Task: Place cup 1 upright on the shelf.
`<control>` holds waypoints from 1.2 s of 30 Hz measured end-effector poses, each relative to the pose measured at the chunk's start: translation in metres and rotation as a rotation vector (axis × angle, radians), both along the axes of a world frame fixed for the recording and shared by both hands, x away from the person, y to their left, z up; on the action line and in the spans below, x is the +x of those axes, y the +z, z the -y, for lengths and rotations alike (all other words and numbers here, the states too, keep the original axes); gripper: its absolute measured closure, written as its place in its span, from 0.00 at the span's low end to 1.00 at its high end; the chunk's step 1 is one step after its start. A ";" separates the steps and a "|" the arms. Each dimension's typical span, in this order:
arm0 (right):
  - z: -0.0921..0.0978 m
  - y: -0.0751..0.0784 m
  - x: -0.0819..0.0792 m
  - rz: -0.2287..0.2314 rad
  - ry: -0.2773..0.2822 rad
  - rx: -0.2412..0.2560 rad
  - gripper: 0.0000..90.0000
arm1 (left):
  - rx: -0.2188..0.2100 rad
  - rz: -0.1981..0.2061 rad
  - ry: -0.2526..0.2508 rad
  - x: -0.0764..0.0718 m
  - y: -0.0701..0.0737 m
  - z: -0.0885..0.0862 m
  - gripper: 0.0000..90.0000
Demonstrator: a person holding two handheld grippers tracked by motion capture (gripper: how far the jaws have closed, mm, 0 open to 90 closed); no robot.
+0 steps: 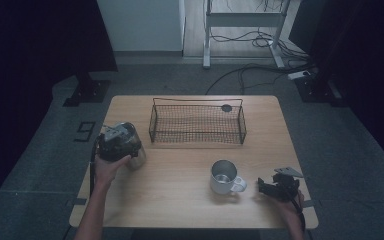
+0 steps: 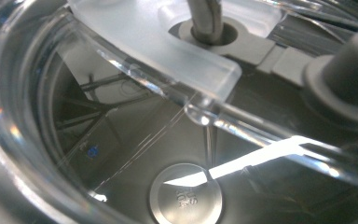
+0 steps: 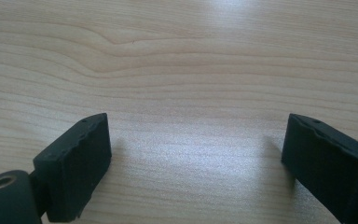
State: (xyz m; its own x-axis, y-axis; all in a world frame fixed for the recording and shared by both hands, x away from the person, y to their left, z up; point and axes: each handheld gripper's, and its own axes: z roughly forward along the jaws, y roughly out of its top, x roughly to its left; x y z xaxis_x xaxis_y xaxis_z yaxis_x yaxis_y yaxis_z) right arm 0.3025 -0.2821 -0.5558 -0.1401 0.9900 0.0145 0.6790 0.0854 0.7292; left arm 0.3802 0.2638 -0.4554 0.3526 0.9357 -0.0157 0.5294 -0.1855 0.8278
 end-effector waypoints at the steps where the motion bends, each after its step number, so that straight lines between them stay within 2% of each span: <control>1: 0.000 0.000 0.000 0.001 0.000 0.000 0.09 | 0.001 0.003 -0.004 -0.001 0.003 0.000 0.05; 14: 0.000 0.000 0.000 0.001 -0.002 0.000 0.09 | 0.014 0.026 -0.014 -0.002 0.022 0.007 0.05; 19: 0.000 0.000 0.000 0.002 -0.001 -0.001 0.09 | -0.002 0.027 -0.020 -0.001 0.027 0.010 0.05; 25: 0.000 0.000 0.000 0.002 -0.001 -0.001 0.09 | 0.004 0.034 -0.027 -0.001 0.035 0.014 0.05; 36: 0.000 0.000 0.000 0.003 -0.004 0.001 0.10 | -0.027 0.050 -0.041 -0.001 0.046 0.021 0.05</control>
State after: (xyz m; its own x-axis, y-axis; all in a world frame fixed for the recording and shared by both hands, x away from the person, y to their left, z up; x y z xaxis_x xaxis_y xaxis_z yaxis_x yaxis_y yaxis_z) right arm 0.3024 -0.2824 -0.5557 -0.1360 0.9906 0.0149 0.6775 0.0820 0.7310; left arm 0.3795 0.2424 -0.4092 0.3912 0.9200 -0.0223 0.4798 -0.1832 0.8580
